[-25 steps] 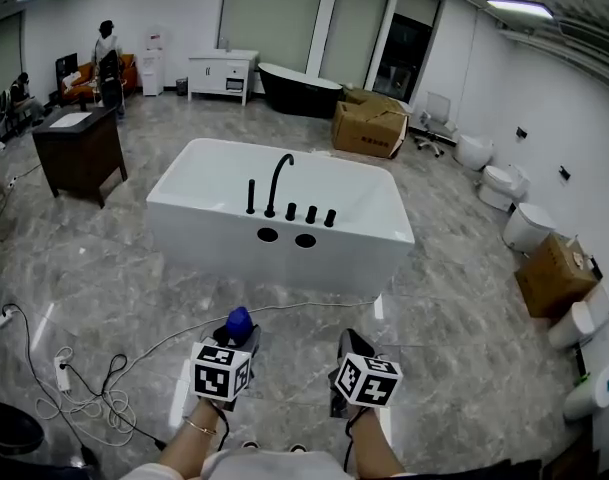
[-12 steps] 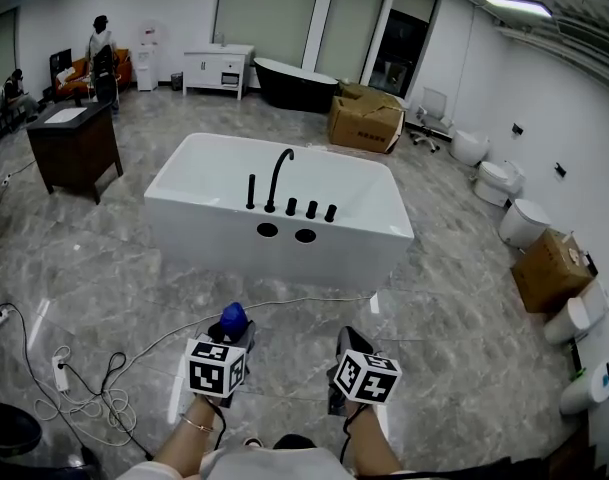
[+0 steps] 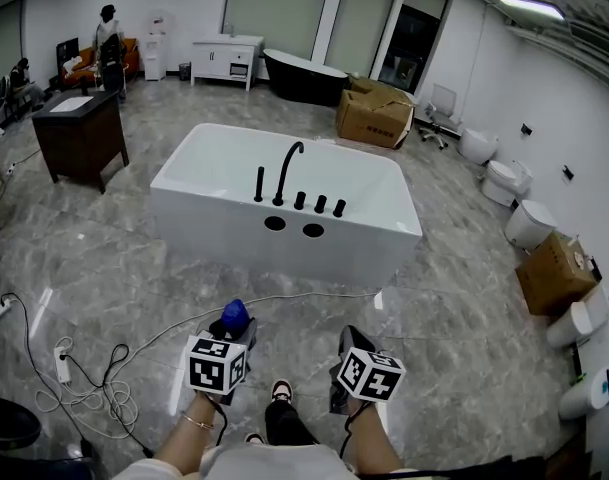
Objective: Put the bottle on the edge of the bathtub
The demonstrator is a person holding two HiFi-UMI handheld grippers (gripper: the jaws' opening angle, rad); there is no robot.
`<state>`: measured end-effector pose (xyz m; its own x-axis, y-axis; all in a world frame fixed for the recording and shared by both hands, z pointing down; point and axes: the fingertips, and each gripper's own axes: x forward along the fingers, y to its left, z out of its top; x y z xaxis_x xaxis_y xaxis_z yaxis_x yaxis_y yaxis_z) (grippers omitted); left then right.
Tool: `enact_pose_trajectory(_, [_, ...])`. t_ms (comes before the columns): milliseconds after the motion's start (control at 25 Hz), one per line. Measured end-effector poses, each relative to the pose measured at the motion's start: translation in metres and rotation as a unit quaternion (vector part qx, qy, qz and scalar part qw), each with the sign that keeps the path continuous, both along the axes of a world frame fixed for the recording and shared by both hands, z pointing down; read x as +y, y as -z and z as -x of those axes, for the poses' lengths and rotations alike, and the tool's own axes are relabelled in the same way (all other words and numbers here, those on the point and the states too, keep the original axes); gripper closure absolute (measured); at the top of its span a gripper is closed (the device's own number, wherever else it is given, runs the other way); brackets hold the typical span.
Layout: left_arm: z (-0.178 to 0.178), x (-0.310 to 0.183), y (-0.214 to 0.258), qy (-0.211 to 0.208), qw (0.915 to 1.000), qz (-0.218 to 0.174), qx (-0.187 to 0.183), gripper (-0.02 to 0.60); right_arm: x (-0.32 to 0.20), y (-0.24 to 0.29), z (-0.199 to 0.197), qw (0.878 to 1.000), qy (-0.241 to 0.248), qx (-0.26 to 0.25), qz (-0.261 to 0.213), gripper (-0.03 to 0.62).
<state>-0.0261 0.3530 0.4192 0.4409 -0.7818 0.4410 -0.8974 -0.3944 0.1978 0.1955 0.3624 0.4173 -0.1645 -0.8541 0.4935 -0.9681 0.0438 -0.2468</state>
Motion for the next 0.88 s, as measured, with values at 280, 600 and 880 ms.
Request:
enact_pose_trajectory(280, [0.01,-0.018,-0.003,0.011,0.9999,-0.001,-0.009,0.413,-0.026,-0.003,0.006,1.0,0.009,-0.009,-0.001,0.568])
enact_pose_trajectory(600, [0.019,-0.054,0.001,0.031,0.9994,-0.006,-0.013,0.413,-0.07,0.0,0.01,0.999,0.023,-0.027,-0.006,0.568])
enact_pose_trajectory(880, [0.019,-0.084,-0.005,0.041,0.999,-0.003,-0.017,0.413,-0.106,-0.008,0.008,0.999,0.028,-0.03,0.001,0.568])
